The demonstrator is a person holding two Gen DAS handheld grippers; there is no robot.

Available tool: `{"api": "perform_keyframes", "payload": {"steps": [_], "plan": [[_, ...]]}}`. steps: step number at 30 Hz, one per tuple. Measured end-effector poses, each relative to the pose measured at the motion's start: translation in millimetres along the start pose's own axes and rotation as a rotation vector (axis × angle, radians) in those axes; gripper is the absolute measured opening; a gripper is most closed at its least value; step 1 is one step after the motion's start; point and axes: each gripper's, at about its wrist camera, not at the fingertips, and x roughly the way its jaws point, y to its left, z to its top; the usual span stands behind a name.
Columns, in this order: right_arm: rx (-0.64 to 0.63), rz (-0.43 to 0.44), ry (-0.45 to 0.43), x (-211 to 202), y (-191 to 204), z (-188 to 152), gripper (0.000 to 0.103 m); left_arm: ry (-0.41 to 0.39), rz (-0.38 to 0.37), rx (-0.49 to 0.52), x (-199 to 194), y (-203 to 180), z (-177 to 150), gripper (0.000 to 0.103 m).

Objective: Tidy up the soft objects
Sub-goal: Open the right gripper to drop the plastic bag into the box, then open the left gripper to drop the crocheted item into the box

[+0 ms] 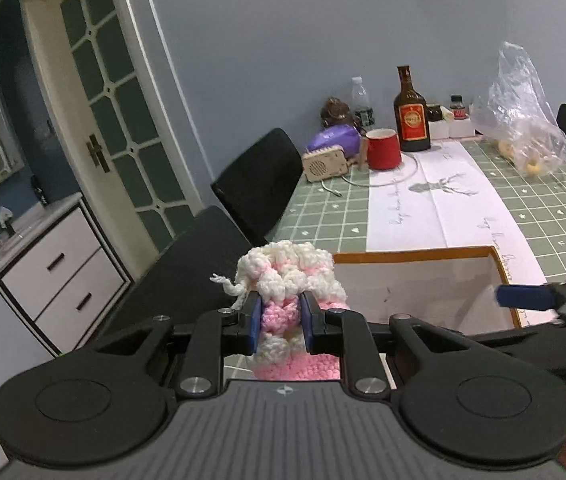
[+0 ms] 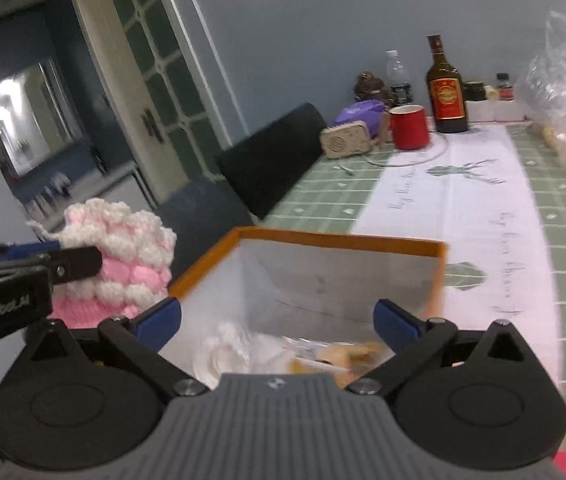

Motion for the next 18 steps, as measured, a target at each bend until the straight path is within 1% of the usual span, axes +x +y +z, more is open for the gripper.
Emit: {"api": "perform_keyframes", "payload": {"steps": [2,5,7,9,11,13,15,18], "plan": [[-0.031,-0.016,0.003,-10,-2,2,0.1,0.009,-0.004,0.005,5,-4,0,0.023],[-0.087,-0.072,-0.01,-23,-2,3,0.1,0.008,-0.007,0.024,14,-12,0,0.023],[-0.111,-0.091,-0.01,-27,-2,2,0.1,0.01,-0.013,0.02,20,-16,1,0.023],[-0.098,-0.117,-0.008,-27,-3,3,0.1,0.034,-0.027,0.012,26,-19,5,0.023],[-0.091,-0.117,-0.015,-27,-2,2,0.1,0.038,-0.042,-0.003,29,-21,9,0.023],[-0.107,-0.12,-0.008,-26,-1,2,0.1,0.023,-0.031,-0.003,32,-23,12,0.023],[-0.103,-0.148,-0.009,-25,-2,2,0.1,0.012,-0.01,0.006,36,-26,15,0.023],[-0.089,-0.155,-0.015,-28,-4,2,0.1,0.019,-0.012,-0.018,41,-26,17,0.024]]}}
